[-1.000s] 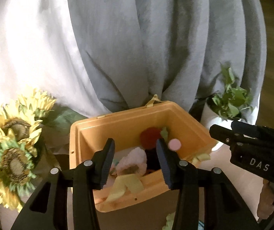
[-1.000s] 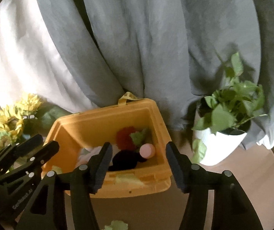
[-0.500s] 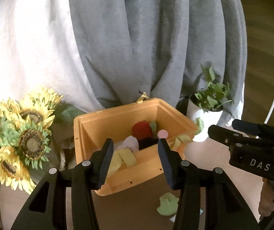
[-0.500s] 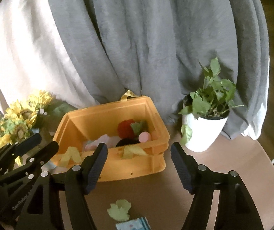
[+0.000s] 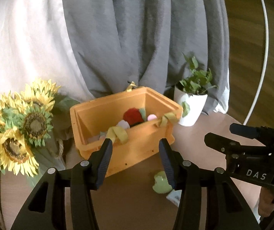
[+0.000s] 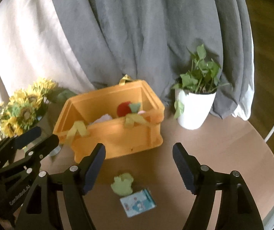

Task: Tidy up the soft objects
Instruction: 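Move both open tools back toward the green sponge and tissue pack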

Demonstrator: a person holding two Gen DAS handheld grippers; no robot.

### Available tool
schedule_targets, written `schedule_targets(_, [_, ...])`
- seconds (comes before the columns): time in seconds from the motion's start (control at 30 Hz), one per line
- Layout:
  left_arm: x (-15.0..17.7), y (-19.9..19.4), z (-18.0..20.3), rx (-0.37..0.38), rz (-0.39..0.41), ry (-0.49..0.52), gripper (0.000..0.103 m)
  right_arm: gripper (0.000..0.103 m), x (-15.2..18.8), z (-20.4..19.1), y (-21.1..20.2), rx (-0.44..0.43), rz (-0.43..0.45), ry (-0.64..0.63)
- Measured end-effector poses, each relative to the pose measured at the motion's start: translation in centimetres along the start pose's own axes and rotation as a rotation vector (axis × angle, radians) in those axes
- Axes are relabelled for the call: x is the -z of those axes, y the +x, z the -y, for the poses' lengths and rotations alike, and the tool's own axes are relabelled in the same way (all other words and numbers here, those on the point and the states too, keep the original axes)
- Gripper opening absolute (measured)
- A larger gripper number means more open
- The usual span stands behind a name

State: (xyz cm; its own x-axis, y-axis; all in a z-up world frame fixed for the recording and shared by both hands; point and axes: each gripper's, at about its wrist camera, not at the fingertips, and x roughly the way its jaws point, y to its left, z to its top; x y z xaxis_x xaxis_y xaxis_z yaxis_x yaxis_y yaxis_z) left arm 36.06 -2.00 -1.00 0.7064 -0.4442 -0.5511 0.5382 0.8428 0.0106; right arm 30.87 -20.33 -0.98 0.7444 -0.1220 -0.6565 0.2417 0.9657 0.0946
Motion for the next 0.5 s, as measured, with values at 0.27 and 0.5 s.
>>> schedule_targets(0.27, [2.3,-0.4,0.3,0.039,-0.057,-0.018,0.050,0.073,2.7,-0.3,-0.4,0.010,-0.057,-0.007])
schedule_targets(0.5, [3.5,0.3,0.3,0.063,-0.094,-0.023,0.050,0.073,5.1,-0.8,0.2,0.016,-0.114,-0.023])
